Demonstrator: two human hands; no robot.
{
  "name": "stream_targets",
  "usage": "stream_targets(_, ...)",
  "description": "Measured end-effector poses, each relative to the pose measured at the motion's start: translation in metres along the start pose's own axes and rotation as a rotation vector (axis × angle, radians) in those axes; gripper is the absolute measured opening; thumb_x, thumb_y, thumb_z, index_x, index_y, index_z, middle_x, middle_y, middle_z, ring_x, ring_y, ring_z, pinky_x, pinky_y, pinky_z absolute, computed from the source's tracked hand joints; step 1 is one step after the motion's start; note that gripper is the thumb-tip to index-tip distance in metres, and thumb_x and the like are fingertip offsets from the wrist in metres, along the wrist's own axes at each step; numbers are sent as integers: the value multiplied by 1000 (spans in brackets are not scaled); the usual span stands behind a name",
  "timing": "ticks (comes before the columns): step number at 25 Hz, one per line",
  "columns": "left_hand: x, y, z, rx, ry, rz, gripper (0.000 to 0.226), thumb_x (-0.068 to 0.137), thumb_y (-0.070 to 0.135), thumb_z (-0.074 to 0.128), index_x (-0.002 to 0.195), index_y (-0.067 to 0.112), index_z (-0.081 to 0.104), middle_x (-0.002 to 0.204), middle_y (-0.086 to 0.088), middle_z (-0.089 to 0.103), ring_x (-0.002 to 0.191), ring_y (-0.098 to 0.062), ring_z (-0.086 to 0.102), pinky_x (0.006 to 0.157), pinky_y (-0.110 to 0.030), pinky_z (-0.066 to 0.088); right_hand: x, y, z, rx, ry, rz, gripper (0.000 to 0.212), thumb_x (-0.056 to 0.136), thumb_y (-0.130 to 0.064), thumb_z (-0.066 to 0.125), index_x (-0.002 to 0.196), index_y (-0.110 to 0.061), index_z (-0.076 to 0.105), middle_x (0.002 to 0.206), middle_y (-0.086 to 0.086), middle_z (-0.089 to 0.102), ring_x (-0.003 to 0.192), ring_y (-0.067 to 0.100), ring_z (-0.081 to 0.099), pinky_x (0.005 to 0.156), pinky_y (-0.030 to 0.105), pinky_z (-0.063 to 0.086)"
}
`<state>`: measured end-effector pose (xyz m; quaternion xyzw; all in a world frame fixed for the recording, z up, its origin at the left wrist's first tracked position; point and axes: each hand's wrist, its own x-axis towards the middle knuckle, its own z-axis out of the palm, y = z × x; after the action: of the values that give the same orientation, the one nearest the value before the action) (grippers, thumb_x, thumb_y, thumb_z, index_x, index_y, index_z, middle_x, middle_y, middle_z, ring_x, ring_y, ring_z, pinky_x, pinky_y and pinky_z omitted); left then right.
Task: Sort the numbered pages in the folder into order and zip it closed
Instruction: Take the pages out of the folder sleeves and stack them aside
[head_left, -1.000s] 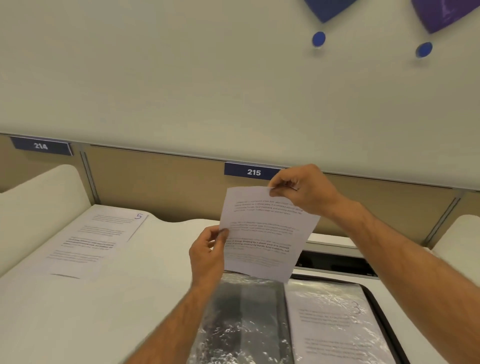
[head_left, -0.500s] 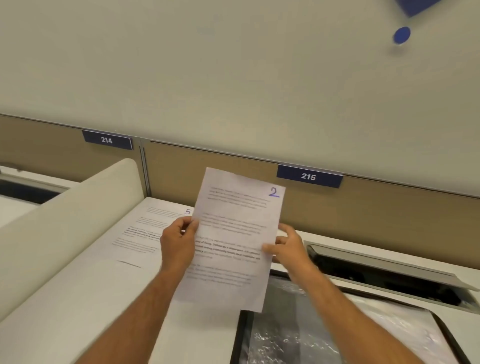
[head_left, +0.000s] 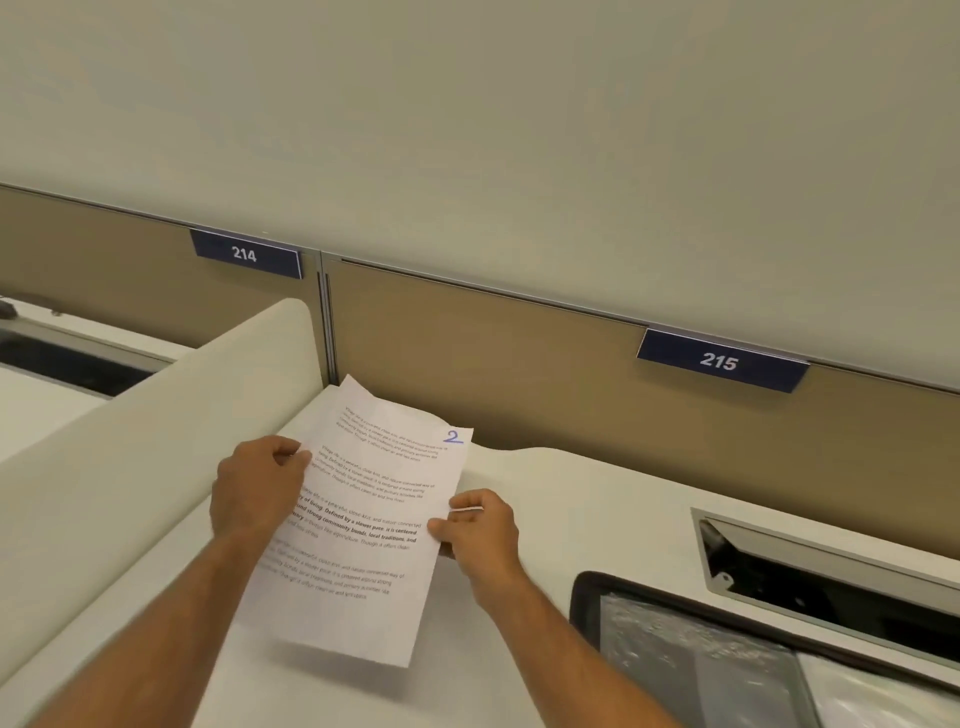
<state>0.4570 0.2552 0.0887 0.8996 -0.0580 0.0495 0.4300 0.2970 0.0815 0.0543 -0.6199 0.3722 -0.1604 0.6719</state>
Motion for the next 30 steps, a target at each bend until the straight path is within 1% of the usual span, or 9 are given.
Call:
stream_targets(5, 45, -33, 14, 89, -11, -45, 21, 91, 28, 70, 109, 17, 74, 104, -2, 74, 101, -31, 64, 90, -42, 49, 33, 14, 43, -32, -40, 25, 15, 76, 2, 78, 86, -6, 70, 89, 12, 75, 81, 25, 75, 74, 38, 64)
stream_targets(9, 75, -52, 24, 104, -24, -67, 21, 91, 28, 70, 110, 18, 73, 104, -2, 73, 100, -31, 63, 89, -43, 49, 55, 18, 62, -75, -58, 44, 13, 78, 2, 77, 86, -6, 71, 87, 10, 76, 78, 26, 76, 73, 38, 64)
stream_targets(12, 90, -62, 31, 124, -32, -59, 22, 91, 29, 71, 110, 19, 73, 104, -2, 74, 100, -31, 63, 89, -42, 49, 65, 20, 68, -108, -80, 55, 13, 79, 3, 76, 87, -5, 69, 88, 12, 75, 67, 22, 74, 63, 33, 62)
stream_targets(15, 101, -69, 39, 154, -45, -62, 23, 91, 31, 71, 111, 21, 73, 101, 1, 73, 98, -31, 63, 86, -41, 48, 74, 22, 72, -184, -98, 32, 13, 80, 2, 76, 89, -4, 68, 81, 10, 71, 58, 16, 68, 59, 30, 61)
stream_targets(20, 113, -78, 52, 208, -69, -71, 24, 92, 33, 69, 114, 23, 71, 103, 1, 72, 96, -30, 62, 85, -41, 49, 89, 27, 81, -301, -81, 1, 14, 78, -3, 76, 88, -6, 67, 73, 8, 69, 50, 18, 63, 55, 31, 59)
stream_targets(24, 111, -89, 58, 231, -110, -32, 40, 90, 30, 72, 126, 17, 64, 117, -3, 69, 110, -31, 59, 90, -43, 47, 92, 33, 85, -491, -55, -48, 12, 77, -13, 75, 84, -18, 66, 78, 7, 73, 48, 17, 63, 54, 32, 60)
stream_targets(26, 110, -91, 56, 343, -115, 20, 45, 92, 32, 68, 134, 17, 57, 127, -6, 64, 119, -34, 51, 94, -46, 44, 91, 33, 86, -501, -64, -58, 14, 75, -18, 77, 83, -20, 65, 79, 7, 73, 48, 16, 62, 56, 33, 60)
stream_targets(28, 106, -87, 51, 464, -115, 77, 48, 95, 35, 63, 139, 18, 52, 135, -8, 59, 124, -35, 45, 97, -47, 41, 87, 30, 82, -490, -74, -80, 18, 74, -27, 80, 83, -22, 65, 80, 2, 72, 57, 16, 65, 64, 34, 62)
stream_targets(30, 96, -79, 46, 466, -117, 155, 50, 96, 38, 61, 140, 17, 51, 138, -8, 58, 126, -35, 46, 98, -48, 41, 78, 24, 73, -546, -55, -148, 21, 77, -38, 80, 87, -24, 67, 80, -7, 68, 71, 10, 64, 72, 28, 58)
